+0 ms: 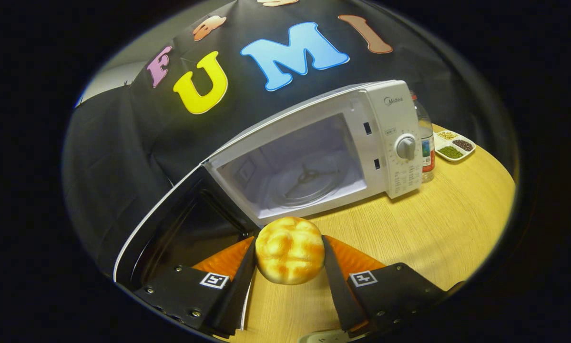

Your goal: Open the microwave, put the food inside, and close the microwave door.

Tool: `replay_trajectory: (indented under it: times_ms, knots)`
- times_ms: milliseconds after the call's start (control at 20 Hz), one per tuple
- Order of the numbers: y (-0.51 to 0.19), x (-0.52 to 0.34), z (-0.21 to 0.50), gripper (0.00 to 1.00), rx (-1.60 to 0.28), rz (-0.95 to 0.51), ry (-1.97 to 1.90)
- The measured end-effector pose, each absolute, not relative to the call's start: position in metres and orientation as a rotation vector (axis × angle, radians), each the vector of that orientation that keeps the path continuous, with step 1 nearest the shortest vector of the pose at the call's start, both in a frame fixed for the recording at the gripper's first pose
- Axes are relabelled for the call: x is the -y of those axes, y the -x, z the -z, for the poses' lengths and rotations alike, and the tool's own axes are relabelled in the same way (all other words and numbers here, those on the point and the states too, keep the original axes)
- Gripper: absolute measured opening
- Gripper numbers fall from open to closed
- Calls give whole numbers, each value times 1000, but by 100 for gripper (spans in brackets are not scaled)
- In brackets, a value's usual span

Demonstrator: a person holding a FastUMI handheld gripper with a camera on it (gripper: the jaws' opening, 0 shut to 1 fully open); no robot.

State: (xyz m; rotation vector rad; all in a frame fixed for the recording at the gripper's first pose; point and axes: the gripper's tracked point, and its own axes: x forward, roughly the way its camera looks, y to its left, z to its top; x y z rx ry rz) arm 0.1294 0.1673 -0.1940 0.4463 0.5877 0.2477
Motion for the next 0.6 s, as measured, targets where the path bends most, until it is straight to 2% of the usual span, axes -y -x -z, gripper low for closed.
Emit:
replay_trajectory:
  times_ms: [600]
  knots:
    - [-206,-180,201,77,-523,-207,-443]
